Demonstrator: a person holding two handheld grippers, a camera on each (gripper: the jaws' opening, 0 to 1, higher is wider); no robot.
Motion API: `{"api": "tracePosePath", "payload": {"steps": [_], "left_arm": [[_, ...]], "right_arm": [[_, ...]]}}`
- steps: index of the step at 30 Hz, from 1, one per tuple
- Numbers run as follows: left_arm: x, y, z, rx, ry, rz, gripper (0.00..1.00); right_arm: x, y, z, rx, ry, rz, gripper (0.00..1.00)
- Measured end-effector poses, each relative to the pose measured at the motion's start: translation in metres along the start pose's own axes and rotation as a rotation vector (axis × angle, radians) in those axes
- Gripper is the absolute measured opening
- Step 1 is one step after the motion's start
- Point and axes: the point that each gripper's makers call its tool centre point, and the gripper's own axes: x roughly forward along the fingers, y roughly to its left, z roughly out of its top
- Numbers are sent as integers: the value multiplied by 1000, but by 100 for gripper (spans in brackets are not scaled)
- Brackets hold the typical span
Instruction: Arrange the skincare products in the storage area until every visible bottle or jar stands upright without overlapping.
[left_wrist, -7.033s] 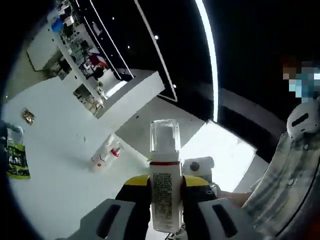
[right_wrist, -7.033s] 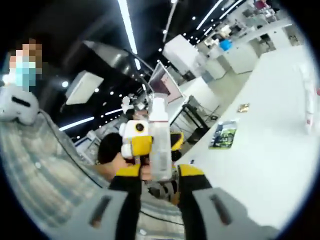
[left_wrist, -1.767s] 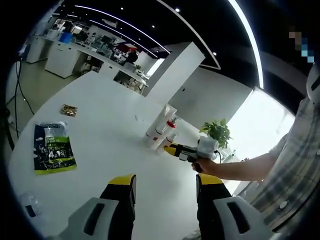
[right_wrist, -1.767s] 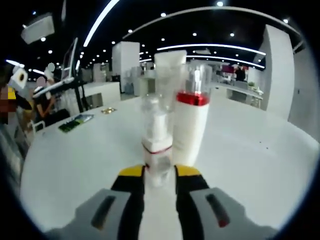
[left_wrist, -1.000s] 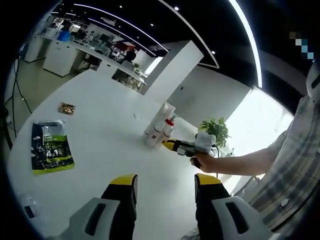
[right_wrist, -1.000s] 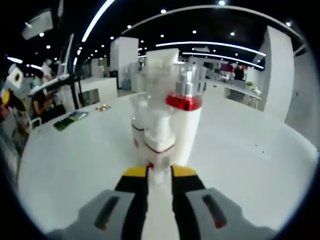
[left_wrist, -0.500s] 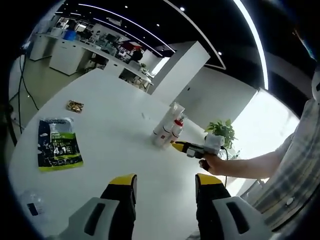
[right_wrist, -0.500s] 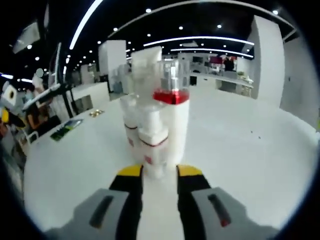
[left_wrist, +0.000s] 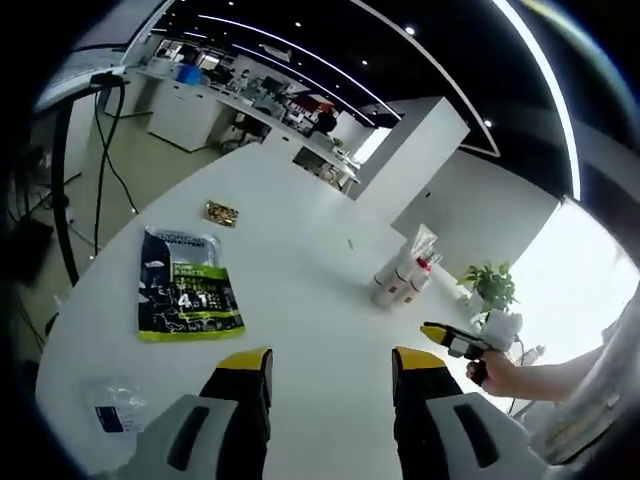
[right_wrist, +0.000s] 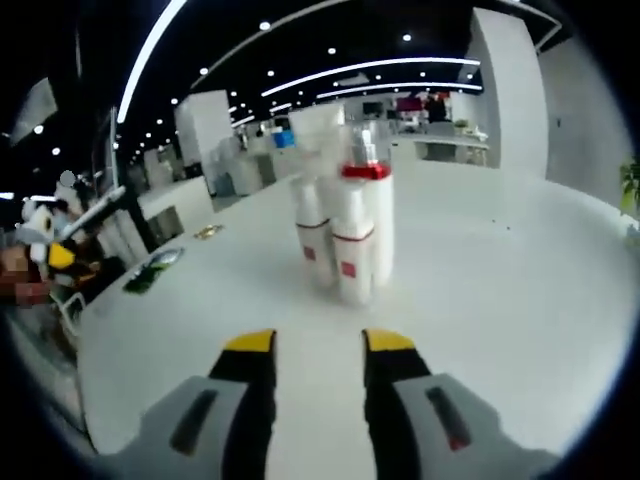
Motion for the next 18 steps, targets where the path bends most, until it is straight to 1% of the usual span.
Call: {"api": "tracePosePath", "payload": {"steps": [2,4,5,6,7,9,12,14,16,17,18], "left_arm": [[0,7,4,1,-5,15,49],[0,18,7,15,-3,41,49],[1,27,7,6,9,69,49],[2,33,7,-12,13,81,49],[2,38,7,-30,18,89,49],[4,50,12,-35,11,112,49],[5,58,16,-40,3,130,50],[7,65,19,-49,-2,147,51],[7,73,21,-39,3,179,52],[8,76,22,-42,2,190,53],[8,79,23,-47,-2,199,57]], "right_arm": [[-5,7,1,11,-4,1,33],[-11,16,2,13,-12,3,33],[-13,19,3,16,-16,6,33],[-16,26,3,21,-18,10,33],[-18,29,3,23,-17,11,33],[-27,46,8,25,-39,22,33],[-38,62,13,18,-53,38,33],[-45,69,15,9,-62,42,33],[-54,75,21,16,-93,43,33],[-57,77,21,20,-92,45,33],[-60,79,21,20,-93,48,33]]}}
